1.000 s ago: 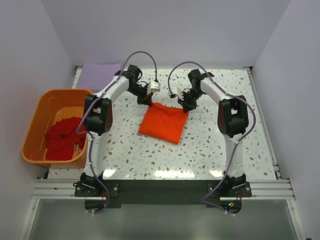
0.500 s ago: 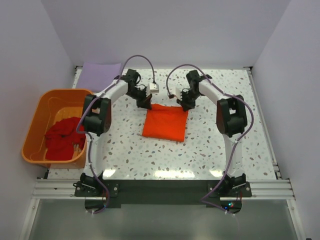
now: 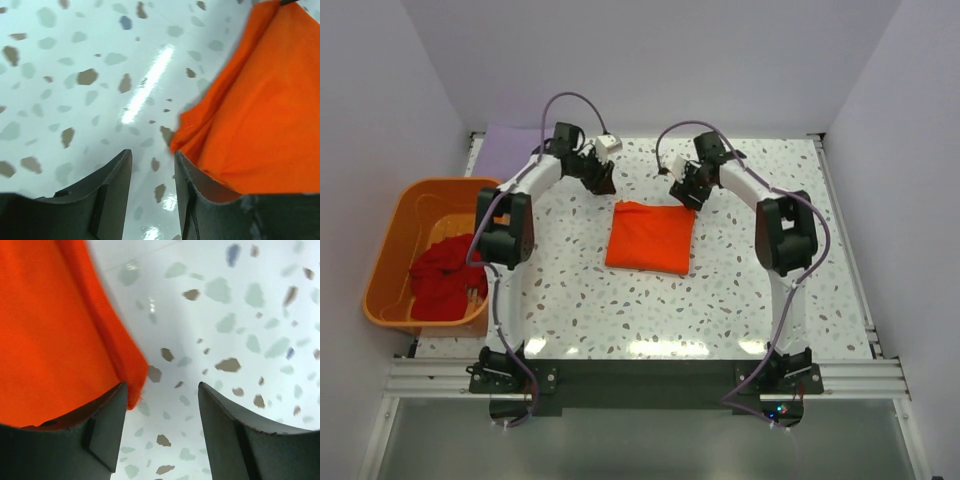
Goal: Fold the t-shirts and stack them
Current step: Fold the tshirt
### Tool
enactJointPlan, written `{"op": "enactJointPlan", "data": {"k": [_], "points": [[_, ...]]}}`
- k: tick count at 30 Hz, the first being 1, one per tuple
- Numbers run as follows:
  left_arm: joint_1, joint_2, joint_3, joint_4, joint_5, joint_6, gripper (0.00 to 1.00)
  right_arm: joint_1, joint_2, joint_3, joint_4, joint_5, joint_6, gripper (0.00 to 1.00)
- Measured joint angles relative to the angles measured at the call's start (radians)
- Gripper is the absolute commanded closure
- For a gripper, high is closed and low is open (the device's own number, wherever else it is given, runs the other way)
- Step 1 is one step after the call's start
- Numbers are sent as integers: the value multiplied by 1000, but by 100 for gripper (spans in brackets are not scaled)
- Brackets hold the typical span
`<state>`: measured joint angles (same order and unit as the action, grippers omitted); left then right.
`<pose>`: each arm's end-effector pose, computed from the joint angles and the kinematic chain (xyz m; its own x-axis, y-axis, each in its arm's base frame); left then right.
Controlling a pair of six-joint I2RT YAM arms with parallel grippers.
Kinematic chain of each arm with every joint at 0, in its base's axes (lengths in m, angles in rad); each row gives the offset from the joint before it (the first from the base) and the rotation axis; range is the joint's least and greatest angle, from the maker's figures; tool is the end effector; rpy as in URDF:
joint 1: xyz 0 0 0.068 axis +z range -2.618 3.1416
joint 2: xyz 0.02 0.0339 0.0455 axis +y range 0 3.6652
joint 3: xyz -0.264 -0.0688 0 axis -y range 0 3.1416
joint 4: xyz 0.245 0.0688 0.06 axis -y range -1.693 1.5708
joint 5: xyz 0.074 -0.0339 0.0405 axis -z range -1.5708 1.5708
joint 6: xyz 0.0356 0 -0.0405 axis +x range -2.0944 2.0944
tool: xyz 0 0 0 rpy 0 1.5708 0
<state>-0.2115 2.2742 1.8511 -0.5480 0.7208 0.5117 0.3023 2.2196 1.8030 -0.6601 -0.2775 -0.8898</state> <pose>0.4797 -0.1270 0.1858 -0.4482 0.4725 -0.7589 0.8503 0.4874 -0.1987 0.4545 0.1520 0.1843 -0.2103 -0.8483 -0.4859 -0.9113 0.3500 -0.2166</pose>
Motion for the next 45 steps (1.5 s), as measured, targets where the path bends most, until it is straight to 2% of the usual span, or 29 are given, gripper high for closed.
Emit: {"op": "enactJointPlan", "data": {"k": [3,6,7,10,14,21,27,29,34,36,38,42,45], "points": [[40,-19,-39,115,-21,-134,55,-2,-38,-11,50,43,130,37],[74,-103,-166,179,-8,-240,52,-2,-110,-11,48,34,266,45],[79,-145,-225,214,8,-286,50,-4,-140,-13,45,4,316,52],[67,-239,-334,277,52,-377,50,-4,-248,-67,58,-116,467,62],[-1,-298,-421,389,129,-525,52,-4,-312,-147,81,-282,635,68],[-76,-173,-436,615,193,-790,57,-6,-106,-167,159,-438,835,71],[-62,75,-308,710,199,-947,58,-56,121,-39,187,-506,925,72],[-48,117,-254,735,219,-985,58,-75,158,29,196,-507,933,71],[-16,124,-241,782,212,-1031,56,-104,173,97,222,-493,935,58],[-4,82,-314,820,209,-1051,55,-109,157,91,224,-496,946,55],[5,-7,-441,840,217,-1076,54,-110,93,18,251,-504,972,54],[-7,-255,-697,900,235,-1141,52,-89,-154,-246,287,-545,1056,54],[-56,-422,-829,986,247,-1195,51,-56,-326,-409,308,-590,1096,54]]}}
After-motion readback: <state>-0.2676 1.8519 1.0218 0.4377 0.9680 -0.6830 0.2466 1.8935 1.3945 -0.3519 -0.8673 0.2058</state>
